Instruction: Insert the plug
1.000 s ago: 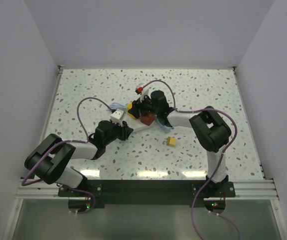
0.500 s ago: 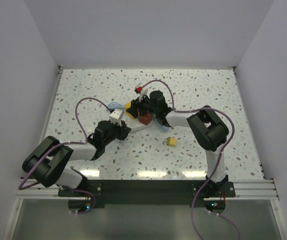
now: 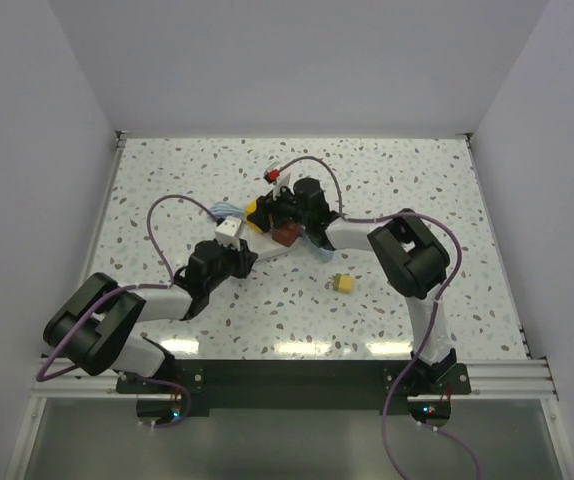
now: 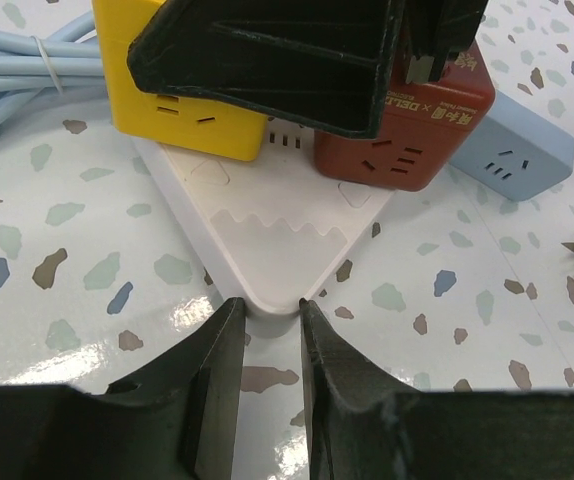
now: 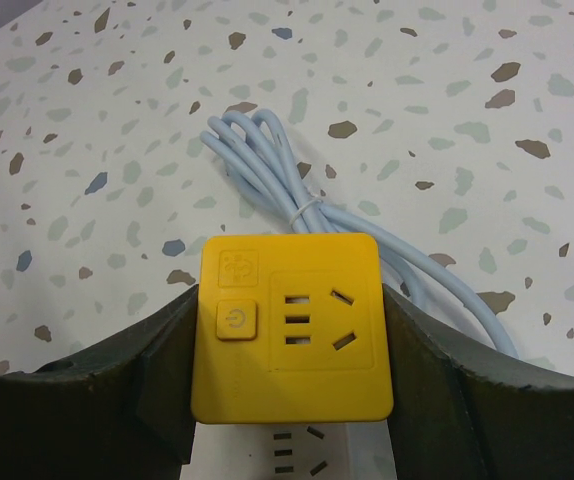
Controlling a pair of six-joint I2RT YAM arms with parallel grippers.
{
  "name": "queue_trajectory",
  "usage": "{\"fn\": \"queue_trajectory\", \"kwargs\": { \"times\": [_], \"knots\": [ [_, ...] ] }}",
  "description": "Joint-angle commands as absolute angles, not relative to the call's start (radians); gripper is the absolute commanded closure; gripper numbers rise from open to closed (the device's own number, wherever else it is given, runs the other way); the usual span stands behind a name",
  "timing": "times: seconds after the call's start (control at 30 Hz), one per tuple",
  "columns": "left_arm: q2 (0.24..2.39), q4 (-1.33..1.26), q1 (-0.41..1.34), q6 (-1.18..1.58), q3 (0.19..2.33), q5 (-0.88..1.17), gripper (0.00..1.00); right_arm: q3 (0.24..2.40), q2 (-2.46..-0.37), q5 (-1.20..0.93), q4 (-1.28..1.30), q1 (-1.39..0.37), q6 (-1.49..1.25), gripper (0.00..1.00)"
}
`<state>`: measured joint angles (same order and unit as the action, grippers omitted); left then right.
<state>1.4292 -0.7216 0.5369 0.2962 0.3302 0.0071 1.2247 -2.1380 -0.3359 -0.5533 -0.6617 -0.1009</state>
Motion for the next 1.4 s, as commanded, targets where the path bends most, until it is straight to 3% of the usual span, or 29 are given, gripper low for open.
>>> {"fn": "queue_trajectory", "kwargs": {
  "times": [0.0, 0.23, 0.27, 0.33, 0.37, 0.47, 0.57, 0.73, 0.87, 0.97, 1.37],
  "knots": [
    [1.470, -0.637, 0.532, 0.291, 0.351, -0.020, 0.77, 1.080, -2.494, -0.408, 0.136, -0.787, -0.175, 1.00],
    [1.516, -0.637, 0.534, 0.288, 0.385, -0.035, 0.75, 1.034, -2.428, -0.385, 0.149, -0.792, -0.204, 1.00],
    [1.523, -0.638, 0.532, 0.294, 0.390, -0.038, 0.66, 1.017, -2.412, -0.371, 0.152, -0.792, -0.215, 1.00],
    [1.516, -0.640, 0.534, 0.296, 0.388, -0.038, 0.58, 0.996, -2.334, -0.361, 0.146, -0.792, -0.235, 1.00],
    [1.508, -0.644, 0.534, 0.301, 0.379, -0.037, 0.47, 0.985, -2.304, -0.357, 0.146, -0.792, -0.242, 1.00],
    [1.467, -0.657, 0.532, 0.304, 0.353, -0.028, 0.35, 0.965, -2.212, -0.347, 0.164, -0.790, -0.256, 1.00],
    [1.447, -0.664, 0.532, 0.302, 0.339, -0.006, 0.32, 0.957, -2.149, -0.328, 0.205, -0.792, -0.256, 1.00],
    [1.445, -0.684, 0.532, 0.308, 0.310, -0.005, 0.35, 0.963, -2.123, -0.315, 0.264, -0.799, -0.249, 1.00],
    [1.439, -0.712, 0.532, 0.290, 0.287, 0.037, 0.49, 0.985, -2.120, -0.308, 0.313, -0.802, -0.235, 1.00],
    [1.442, -0.727, 0.534, 0.262, 0.278, 0.069, 0.55, 1.014, -2.138, -0.324, 0.354, -0.802, -0.221, 1.00],
    [1.437, -0.792, 0.535, 0.216, 0.255, 0.143, 0.66, 1.046, -2.171, -0.393, 0.472, -0.828, -0.187, 1.00]
  ]
}}
